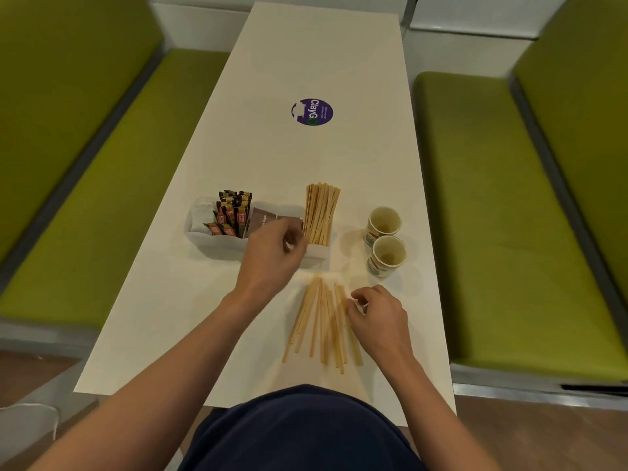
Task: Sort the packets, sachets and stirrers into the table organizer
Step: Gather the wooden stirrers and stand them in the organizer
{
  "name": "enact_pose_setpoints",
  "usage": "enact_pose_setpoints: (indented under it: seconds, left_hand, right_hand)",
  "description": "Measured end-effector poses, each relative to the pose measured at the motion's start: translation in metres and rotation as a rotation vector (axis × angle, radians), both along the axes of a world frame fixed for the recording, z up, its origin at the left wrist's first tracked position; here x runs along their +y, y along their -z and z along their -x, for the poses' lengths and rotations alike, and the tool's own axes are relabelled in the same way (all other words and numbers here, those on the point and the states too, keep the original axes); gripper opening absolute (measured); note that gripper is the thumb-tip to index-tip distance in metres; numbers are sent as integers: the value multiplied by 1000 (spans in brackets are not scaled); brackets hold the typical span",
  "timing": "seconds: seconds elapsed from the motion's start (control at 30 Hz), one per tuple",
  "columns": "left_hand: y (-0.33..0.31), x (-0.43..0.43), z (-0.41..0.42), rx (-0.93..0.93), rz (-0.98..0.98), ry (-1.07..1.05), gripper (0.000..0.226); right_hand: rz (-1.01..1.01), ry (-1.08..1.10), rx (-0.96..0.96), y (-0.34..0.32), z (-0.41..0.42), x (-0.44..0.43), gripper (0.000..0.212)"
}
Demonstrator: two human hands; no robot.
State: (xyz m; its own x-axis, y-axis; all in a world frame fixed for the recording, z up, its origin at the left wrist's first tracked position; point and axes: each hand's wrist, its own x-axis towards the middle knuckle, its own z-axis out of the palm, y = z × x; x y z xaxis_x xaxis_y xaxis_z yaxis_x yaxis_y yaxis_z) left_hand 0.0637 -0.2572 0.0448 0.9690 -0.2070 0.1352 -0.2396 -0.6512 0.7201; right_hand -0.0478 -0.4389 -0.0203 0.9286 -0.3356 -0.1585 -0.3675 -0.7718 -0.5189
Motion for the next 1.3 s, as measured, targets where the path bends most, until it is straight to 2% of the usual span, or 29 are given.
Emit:
enact_pose_setpoints:
  seconds: [0.07,0.13,0.2,0.4,0.57,0.77,0.97,1.1,1.3]
  left_hand:
    - [19,6,28,156,-119,26,15]
    - [36,8,49,296,-280,19,34]
    - [49,3,59,344,-381,30,44]
    - [50,-11,54,360,-427,20,16]
    - [50,-9,43,429,-380,-7,16]
    - [48,-6,35,483,-390,21,14]
    - [27,7,38,451,-276,46,6]
    - [-18,10,23,349,-31,32,9]
    - [-54,-11,-41,92,313,-160,8]
  right_hand:
    - [24,-17,48,-1,2,2,38]
    - [42,-28,83,-3,1,8,43]
    - [78,-26,103,-7,-3,13,42]
    - [40,42,177,-10,-13,20,14]
    - [-56,116,168,-13,-16,19,14]
    - [-81,151,180,-15,-15,17,13]
    - [-206,141,104,-20,-10,13,6]
    - [-411,184,-26,-30,-11,13,7]
    - [-640,271,-270,-52,-21,18,9]
